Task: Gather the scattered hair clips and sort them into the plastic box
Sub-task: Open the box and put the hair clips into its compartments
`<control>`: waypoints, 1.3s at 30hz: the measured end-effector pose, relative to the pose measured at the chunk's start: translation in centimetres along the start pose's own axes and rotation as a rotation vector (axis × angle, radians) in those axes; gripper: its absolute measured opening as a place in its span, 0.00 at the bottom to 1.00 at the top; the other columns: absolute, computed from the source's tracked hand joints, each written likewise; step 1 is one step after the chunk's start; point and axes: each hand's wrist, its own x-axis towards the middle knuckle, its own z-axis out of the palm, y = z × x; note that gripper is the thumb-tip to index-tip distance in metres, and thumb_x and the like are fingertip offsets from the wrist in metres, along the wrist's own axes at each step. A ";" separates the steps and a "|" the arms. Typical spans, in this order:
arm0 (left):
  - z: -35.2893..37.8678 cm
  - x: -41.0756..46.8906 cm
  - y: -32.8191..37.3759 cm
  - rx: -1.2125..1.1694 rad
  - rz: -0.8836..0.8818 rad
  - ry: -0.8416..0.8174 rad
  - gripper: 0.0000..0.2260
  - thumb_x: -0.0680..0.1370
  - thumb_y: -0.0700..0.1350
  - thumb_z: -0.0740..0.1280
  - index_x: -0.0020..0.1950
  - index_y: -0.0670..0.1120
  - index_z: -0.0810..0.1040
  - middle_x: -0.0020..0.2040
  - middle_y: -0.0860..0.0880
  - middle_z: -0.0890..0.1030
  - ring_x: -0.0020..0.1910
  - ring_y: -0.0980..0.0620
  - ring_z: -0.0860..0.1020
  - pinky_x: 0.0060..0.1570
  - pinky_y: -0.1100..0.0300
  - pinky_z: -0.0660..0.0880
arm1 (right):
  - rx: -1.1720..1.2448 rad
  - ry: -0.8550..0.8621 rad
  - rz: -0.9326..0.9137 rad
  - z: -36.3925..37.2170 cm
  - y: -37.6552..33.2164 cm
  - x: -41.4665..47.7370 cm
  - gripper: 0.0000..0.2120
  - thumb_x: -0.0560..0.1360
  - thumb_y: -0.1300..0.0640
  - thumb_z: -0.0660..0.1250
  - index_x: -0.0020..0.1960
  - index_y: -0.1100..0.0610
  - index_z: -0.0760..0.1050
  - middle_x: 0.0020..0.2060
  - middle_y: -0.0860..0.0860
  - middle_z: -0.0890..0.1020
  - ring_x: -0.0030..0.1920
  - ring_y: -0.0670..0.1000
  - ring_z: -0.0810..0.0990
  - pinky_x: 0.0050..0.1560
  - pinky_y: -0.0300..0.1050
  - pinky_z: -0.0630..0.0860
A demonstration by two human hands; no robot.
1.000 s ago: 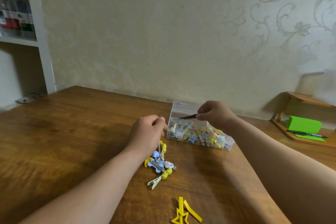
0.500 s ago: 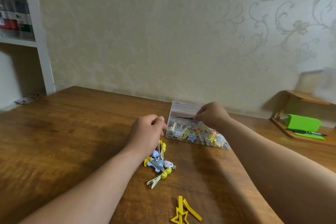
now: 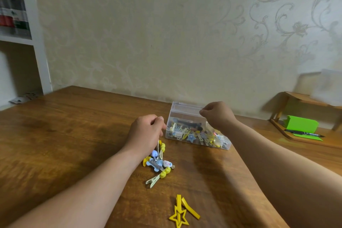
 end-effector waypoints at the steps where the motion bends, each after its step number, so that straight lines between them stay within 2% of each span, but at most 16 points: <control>1: 0.0 0.0 0.0 0.001 0.001 0.001 0.17 0.87 0.49 0.62 0.43 0.48 0.85 0.37 0.48 0.83 0.38 0.50 0.79 0.40 0.55 0.74 | 0.009 0.012 -0.005 -0.2 0.0 -0.3 0.09 0.82 0.53 0.69 0.56 0.56 0.85 0.45 0.51 0.86 0.44 0.53 0.83 0.53 0.56 0.85; 3: -0.1 0.0 0.0 0.003 0.002 0.000 0.17 0.87 0.49 0.62 0.44 0.48 0.85 0.37 0.48 0.83 0.38 0.50 0.79 0.40 0.55 0.75 | 0.046 0.040 -0.022 -0.7 -0.3 -1.2 0.09 0.82 0.52 0.69 0.56 0.56 0.85 0.43 0.50 0.86 0.44 0.53 0.84 0.52 0.56 0.85; 8: -0.1 -0.2 0.1 0.015 0.005 0.001 0.17 0.87 0.49 0.62 0.44 0.47 0.85 0.38 0.48 0.83 0.40 0.47 0.80 0.41 0.55 0.75 | 0.201 0.118 -0.108 -1.7 -1.4 -5.2 0.06 0.82 0.52 0.69 0.51 0.52 0.85 0.39 0.48 0.85 0.34 0.49 0.80 0.39 0.46 0.77; 11: -0.1 -0.3 0.2 0.031 0.009 -0.007 0.17 0.87 0.50 0.62 0.44 0.48 0.85 0.39 0.48 0.84 0.43 0.44 0.83 0.42 0.55 0.75 | 0.284 0.112 -0.150 -1.8 -1.6 -8.0 0.06 0.82 0.51 0.70 0.50 0.51 0.85 0.37 0.46 0.85 0.29 0.41 0.76 0.33 0.37 0.72; 13: -0.2 -0.3 0.2 0.040 0.005 -0.009 0.17 0.87 0.50 0.61 0.45 0.48 0.85 0.40 0.48 0.84 0.44 0.44 0.83 0.43 0.55 0.76 | 0.290 0.094 -0.187 -1.7 -1.8 -9.7 0.06 0.82 0.51 0.71 0.50 0.50 0.85 0.36 0.45 0.85 0.31 0.38 0.78 0.30 0.30 0.69; 15: -0.2 -0.4 0.3 0.044 -0.004 -0.004 0.17 0.87 0.50 0.61 0.44 0.48 0.85 0.40 0.49 0.84 0.43 0.47 0.82 0.43 0.55 0.76 | 0.305 0.037 -0.224 -1.4 -1.9 -11.4 0.06 0.82 0.51 0.71 0.49 0.50 0.85 0.37 0.45 0.84 0.33 0.37 0.79 0.31 0.28 0.70; 18: -0.2 -0.4 0.4 0.048 -0.005 0.002 0.18 0.87 0.50 0.61 0.44 0.47 0.85 0.39 0.48 0.84 0.38 0.51 0.79 0.41 0.55 0.74 | 0.317 -0.151 -0.240 -0.5 -0.8 -13.6 0.14 0.84 0.45 0.66 0.46 0.51 0.85 0.37 0.48 0.86 0.35 0.42 0.81 0.38 0.36 0.75; 21: -0.3 -0.4 0.4 0.053 -0.009 0.010 0.17 0.87 0.50 0.61 0.45 0.46 0.85 0.39 0.47 0.84 0.38 0.52 0.78 0.41 0.55 0.75 | 0.213 -0.411 -0.199 -0.2 0.0 -14.5 0.22 0.83 0.38 0.61 0.48 0.52 0.86 0.39 0.46 0.87 0.36 0.40 0.81 0.45 0.41 0.78; 24: -0.4 -0.3 0.2 0.026 -0.025 0.025 0.17 0.87 0.49 0.62 0.44 0.46 0.85 0.38 0.49 0.83 0.39 0.51 0.79 0.45 0.52 0.77 | 0.137 -0.561 -0.243 -1.1 -0.2 -14.5 0.14 0.83 0.41 0.66 0.50 0.49 0.85 0.43 0.43 0.88 0.41 0.39 0.83 0.51 0.43 0.79; 26: -0.4 -0.3 0.1 0.024 -0.027 0.030 0.17 0.87 0.49 0.62 0.44 0.46 0.85 0.37 0.49 0.83 0.40 0.50 0.80 0.47 0.52 0.78 | 0.132 -0.670 -0.297 -1.8 -0.4 -14.4 0.08 0.81 0.45 0.71 0.52 0.47 0.85 0.46 0.44 0.88 0.47 0.43 0.84 0.56 0.47 0.79; 29: -0.4 -0.4 0.2 0.034 -0.030 0.029 0.17 0.87 0.49 0.62 0.44 0.46 0.85 0.38 0.49 0.83 0.41 0.50 0.80 0.48 0.52 0.78 | 0.132 -0.845 -0.365 -2.7 -0.8 -14.7 0.06 0.78 0.49 0.76 0.55 0.48 0.85 0.48 0.45 0.87 0.50 0.45 0.84 0.57 0.48 0.78; 33: -0.4 -0.4 0.2 0.032 -0.030 0.028 0.17 0.86 0.49 0.62 0.44 0.46 0.85 0.37 0.49 0.83 0.41 0.50 0.79 0.48 0.51 0.78 | 0.067 -0.942 -0.426 -2.9 -1.6 -15.3 0.10 0.76 0.49 0.79 0.56 0.48 0.84 0.47 0.50 0.86 0.45 0.45 0.82 0.52 0.51 0.78; 37: -0.4 -0.4 0.0 0.030 -0.023 0.033 0.17 0.86 0.49 0.63 0.43 0.47 0.85 0.37 0.49 0.83 0.41 0.50 0.79 0.48 0.51 0.77 | -0.072 -0.902 -0.474 -2.5 -1.9 -15.5 0.08 0.76 0.49 0.78 0.54 0.46 0.83 0.45 0.46 0.85 0.42 0.40 0.80 0.48 0.45 0.78; 39: -0.4 -0.2 -0.1 0.031 -0.017 0.030 0.17 0.86 0.50 0.63 0.43 0.47 0.86 0.38 0.49 0.83 0.42 0.48 0.80 0.49 0.48 0.79 | -0.073 -0.888 -0.475 -2.5 -1.8 -15.4 0.07 0.77 0.49 0.77 0.53 0.47 0.83 0.45 0.46 0.85 0.42 0.41 0.80 0.49 0.45 0.78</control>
